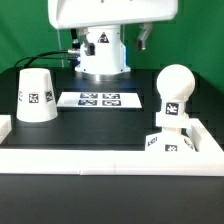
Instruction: Assemble lamp
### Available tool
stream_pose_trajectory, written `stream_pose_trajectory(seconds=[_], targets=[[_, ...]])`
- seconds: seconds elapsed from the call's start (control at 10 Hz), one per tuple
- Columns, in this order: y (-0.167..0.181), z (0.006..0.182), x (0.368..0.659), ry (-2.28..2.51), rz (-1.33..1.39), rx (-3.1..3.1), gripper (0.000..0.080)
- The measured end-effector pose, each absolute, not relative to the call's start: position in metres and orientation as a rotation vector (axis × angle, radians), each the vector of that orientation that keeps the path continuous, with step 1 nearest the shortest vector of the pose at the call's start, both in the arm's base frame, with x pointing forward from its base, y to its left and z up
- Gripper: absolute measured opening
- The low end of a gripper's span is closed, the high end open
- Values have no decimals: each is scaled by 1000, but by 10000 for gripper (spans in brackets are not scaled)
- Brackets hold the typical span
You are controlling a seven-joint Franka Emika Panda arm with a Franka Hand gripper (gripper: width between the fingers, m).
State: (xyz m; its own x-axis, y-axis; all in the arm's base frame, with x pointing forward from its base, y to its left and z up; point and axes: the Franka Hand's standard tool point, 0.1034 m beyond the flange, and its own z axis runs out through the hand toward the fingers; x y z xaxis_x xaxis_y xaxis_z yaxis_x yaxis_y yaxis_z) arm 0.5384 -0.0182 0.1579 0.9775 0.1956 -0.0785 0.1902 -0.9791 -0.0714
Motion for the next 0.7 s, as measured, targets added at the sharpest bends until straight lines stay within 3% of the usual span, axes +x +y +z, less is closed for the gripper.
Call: stream_pose_trajectory(seconds=[0.3, 0.7], targets=[[-52, 149, 515, -205, 164, -3071, 698], [-52, 147, 514, -202, 171, -3071, 698]])
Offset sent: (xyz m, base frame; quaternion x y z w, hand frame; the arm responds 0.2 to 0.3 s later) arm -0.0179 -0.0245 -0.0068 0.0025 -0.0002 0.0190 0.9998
